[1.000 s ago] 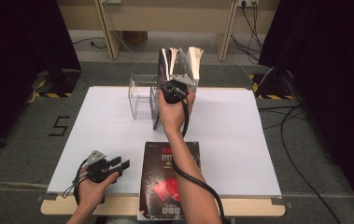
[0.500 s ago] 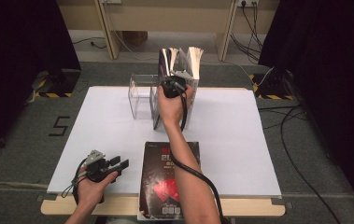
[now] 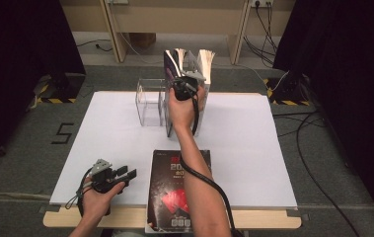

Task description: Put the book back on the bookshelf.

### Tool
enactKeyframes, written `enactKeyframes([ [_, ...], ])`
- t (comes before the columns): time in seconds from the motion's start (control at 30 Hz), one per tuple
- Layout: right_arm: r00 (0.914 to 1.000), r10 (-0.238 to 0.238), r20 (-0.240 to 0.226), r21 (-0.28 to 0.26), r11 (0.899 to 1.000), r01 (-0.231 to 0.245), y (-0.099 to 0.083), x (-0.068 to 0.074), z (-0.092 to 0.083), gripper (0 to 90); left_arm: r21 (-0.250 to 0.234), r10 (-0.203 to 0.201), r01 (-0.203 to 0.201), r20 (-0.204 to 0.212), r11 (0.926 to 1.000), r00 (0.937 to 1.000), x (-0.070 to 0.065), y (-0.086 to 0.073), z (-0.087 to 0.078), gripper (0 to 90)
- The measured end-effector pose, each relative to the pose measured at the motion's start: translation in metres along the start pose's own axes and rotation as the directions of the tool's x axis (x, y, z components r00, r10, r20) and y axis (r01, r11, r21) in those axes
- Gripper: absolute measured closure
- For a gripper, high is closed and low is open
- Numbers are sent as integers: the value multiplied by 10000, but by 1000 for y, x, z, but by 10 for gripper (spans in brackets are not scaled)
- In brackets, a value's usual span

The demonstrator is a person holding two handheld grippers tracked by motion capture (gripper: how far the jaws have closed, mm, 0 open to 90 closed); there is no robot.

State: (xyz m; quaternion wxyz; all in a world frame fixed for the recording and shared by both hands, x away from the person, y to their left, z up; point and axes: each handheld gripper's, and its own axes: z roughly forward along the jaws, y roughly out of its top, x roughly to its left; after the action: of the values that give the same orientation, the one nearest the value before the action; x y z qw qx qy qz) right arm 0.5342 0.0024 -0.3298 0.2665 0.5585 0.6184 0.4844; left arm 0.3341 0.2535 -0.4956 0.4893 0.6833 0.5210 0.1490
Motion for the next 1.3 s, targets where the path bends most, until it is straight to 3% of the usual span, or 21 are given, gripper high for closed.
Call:
enactKeyframes([
  [0.53,9987,231,461,-1172,9929,-176,6,-7,0,769,-95,-60,60,4,9999,10000,3,1,-2,521],
  [0.63,9977,-166,651,-1132,9933,240,-2,-3,2,768,-55,-50,50,2,10000,10000,3,1,-1,522],
  [0.9,9943,-667,829,-527,9961,713,-11,1,-6,755,-67,10,-10,9,10000,10000,0,1,-2,521],
  [1.1,9966,-573,589,-27,9983,575,-7,-1,-11,723,-17,35,-34,37,10000,10000,-1,0,0,521],
  [1.3,9994,-118,329,363,9993,106,6,-3,-14,700,-26,16,-16,26,10000,10000,0,0,0,521],
])
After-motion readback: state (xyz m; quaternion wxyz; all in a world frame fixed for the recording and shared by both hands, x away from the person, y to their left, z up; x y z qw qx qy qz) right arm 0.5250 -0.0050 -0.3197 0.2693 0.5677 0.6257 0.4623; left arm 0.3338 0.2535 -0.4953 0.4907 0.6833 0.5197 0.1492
